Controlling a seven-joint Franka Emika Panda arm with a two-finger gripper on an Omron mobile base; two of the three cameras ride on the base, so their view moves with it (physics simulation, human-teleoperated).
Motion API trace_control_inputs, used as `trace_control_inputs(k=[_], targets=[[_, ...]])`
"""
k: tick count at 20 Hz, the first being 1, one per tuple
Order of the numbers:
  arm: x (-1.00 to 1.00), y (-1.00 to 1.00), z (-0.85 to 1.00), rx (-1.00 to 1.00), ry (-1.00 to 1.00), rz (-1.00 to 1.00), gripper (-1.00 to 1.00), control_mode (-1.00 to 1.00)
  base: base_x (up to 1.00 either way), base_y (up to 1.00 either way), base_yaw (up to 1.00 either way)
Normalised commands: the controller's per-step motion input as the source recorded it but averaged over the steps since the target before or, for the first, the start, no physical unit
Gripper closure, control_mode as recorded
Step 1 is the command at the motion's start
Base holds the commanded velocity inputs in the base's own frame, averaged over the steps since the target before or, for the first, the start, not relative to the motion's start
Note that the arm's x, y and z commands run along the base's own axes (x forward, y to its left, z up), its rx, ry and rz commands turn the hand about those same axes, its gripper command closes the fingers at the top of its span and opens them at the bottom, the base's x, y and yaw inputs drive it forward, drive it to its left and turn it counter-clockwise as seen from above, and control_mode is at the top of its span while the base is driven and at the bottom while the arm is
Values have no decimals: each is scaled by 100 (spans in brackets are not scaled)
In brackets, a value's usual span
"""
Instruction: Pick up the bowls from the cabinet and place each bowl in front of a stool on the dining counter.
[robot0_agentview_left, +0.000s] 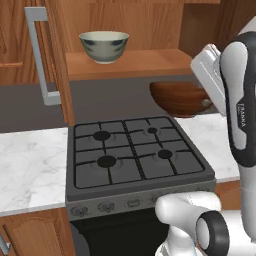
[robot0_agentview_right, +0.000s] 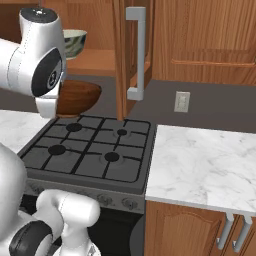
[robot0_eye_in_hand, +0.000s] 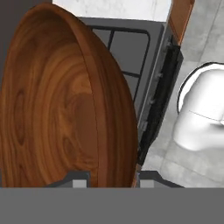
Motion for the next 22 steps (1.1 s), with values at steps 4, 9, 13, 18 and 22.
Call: trace_control_inputs(k=[4, 9, 13, 18, 22], targets=[[-50, 6, -39, 0, -20, 0, 100, -100, 0, 0, 0], [-40, 0, -32, 0, -20, 0, 100, -100, 0, 0, 0], [-32, 0, 0, 0, 0, 0, 100, -100, 0, 0, 0], [-27, 0, 0, 0, 0, 1, 100, -100, 0, 0, 0], [0, 0, 0, 0, 0, 0, 100, 100, -78, 10, 41]])
